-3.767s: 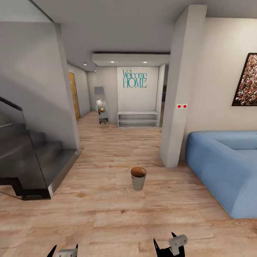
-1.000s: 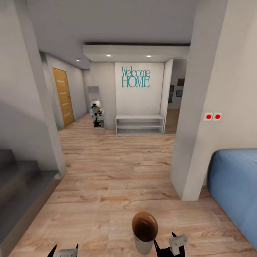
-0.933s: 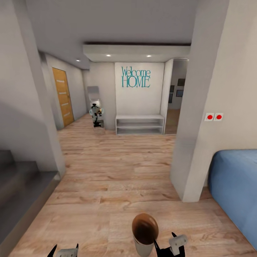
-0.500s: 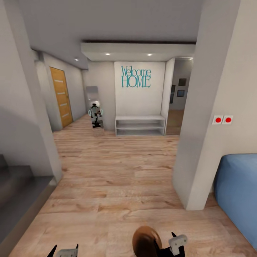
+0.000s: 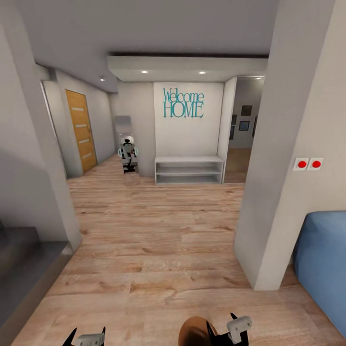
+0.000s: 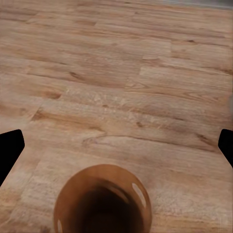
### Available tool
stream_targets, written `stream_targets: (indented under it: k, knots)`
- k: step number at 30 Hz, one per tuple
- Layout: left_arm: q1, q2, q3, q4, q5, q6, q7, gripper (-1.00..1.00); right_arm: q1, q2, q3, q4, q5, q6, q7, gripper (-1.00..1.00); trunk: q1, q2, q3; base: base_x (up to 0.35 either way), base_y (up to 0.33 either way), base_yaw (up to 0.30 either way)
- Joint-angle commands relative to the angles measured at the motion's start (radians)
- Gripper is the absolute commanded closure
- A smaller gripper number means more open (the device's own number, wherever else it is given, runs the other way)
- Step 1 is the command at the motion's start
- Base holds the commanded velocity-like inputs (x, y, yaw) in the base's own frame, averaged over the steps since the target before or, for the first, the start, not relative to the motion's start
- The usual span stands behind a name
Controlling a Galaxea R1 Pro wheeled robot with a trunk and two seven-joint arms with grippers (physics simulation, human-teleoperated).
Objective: Put the three can of soda from the living room inside the tash can in the kitchen.
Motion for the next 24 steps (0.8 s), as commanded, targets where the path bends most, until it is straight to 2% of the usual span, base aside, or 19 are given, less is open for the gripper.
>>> stream_targets:
  k: [1, 7, 11, 12, 17, 24]
  knots:
    - [0.0, 0.0, 0.0, 0.001, 0.0, 0.0, 0.0, -1.0, 0.0, 0.0, 0.0, 0.0, -0.001, 0.0, 0.001, -1.0, 0.0, 0.0, 0.0, 0.022, 0.0, 0.0]
    - [0.0, 0.0, 0.0, 0.0, 0.001, 0.0, 0.0, -1.0, -0.001, 0.004, -0.002, -0.004, -0.001, 0.018, 0.004, -1.0, 0.0, 0.0, 0.0, 0.009, 0.0, 0.0]
    - [0.0, 0.0, 0.001, -0.002, 0.001, 0.0, 0.0, -1.0, -0.005, 0.008, -0.002, -0.014, -0.004, 0.098, 0.005, -1.0, 0.0, 0.0, 0.0, 0.003, 0.0, 0.0]
    - [0.0, 0.0, 0.002, -0.003, 0.001, -0.001, 0.0, -1.0, -0.032, 0.013, -0.002, -0.021, -0.011, 0.292, 0.007, -1.0, 0.0, 0.0, 0.0, 0.0, 0.0, 0.0]
    - [0.0, 0.0, 0.002, -0.002, 0.001, 0.0, 0.0, -1.0, -0.141, 0.018, -0.004, -0.023, -0.019, 0.559, 0.01, -1.0, 0.0, 0.0, 0.0, 0.0, 0.0, 0.0]
    - [0.0, 0.0, 0.002, -0.004, 0.001, 0.001, -0.001, -1.0, -0.308, 0.02, -0.018, -0.022, -0.025, 0.878, 0.012, -1.0, 0.0, 0.0, 0.0, 0.0, 0.0, 0.0]
